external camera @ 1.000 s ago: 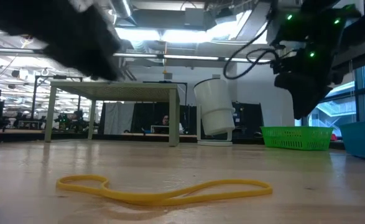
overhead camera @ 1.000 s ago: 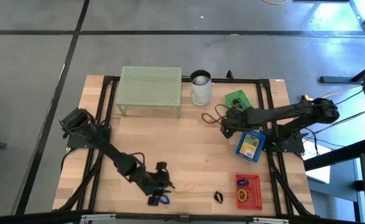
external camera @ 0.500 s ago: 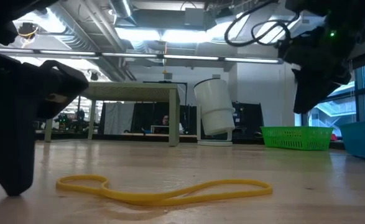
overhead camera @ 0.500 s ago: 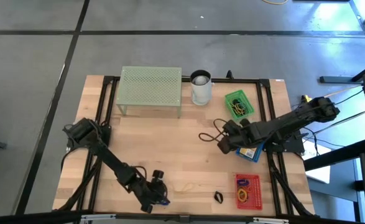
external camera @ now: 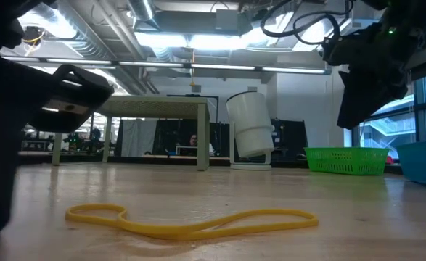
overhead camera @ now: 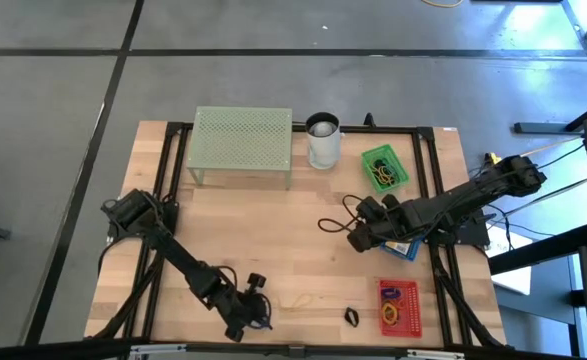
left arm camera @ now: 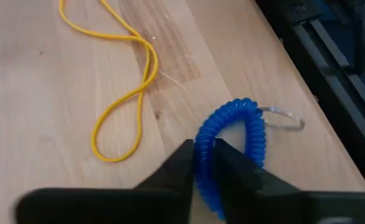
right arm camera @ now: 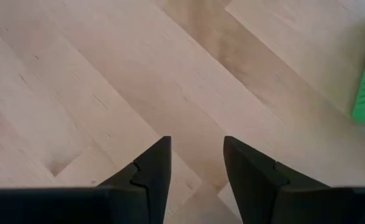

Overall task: Pick & Place Office Desk Supplies
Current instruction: Put the blue spiral keychain into the red bin, then put the yellow rubber band into the green bin

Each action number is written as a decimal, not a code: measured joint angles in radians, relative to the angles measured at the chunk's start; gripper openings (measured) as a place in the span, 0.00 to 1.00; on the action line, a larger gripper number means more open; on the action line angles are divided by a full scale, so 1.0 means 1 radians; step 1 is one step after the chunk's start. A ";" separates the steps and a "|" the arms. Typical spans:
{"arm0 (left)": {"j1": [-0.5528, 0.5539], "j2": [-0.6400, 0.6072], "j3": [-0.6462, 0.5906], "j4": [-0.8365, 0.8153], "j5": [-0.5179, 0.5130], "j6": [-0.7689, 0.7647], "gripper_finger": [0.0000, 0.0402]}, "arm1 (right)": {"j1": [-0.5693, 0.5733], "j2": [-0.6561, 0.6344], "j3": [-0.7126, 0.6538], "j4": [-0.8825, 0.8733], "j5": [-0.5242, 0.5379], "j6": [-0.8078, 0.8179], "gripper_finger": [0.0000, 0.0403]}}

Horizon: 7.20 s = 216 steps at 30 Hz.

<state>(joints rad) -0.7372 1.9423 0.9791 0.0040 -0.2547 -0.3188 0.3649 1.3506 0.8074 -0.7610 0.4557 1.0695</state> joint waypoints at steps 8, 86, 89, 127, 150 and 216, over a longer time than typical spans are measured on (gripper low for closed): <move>-0.007 -0.038 -0.007 0.024 -0.013 0.124 0.05 | 0.000 0.000 0.000 0.030 0.000 0.000 0.37; 0.163 -0.293 -0.004 0.754 -0.643 0.826 0.04 | 0.176 0.193 0.000 1.569 -0.124 -1.067 0.04; 0.158 -0.293 -0.004 0.754 -0.643 0.820 0.07 | 0.176 0.193 0.000 1.568 -0.124 -1.052 0.03; 0.079 -0.293 -0.004 0.755 -0.933 0.898 0.36 | 0.458 0.074 0.000 0.772 -0.651 0.074 0.02; 0.079 -0.293 -0.004 0.755 -0.931 0.898 0.36 | 0.610 0.074 0.000 0.247 -0.594 0.598 0.12; 0.174 0.039 -0.004 0.204 0.096 0.266 0.00 | 0.533 0.075 0.000 0.255 -0.665 0.485 0.44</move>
<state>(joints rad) -0.5632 1.9814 0.9752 0.2082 -0.1587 -0.0526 0.8974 1.4254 0.8078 -0.5056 -0.2096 1.5549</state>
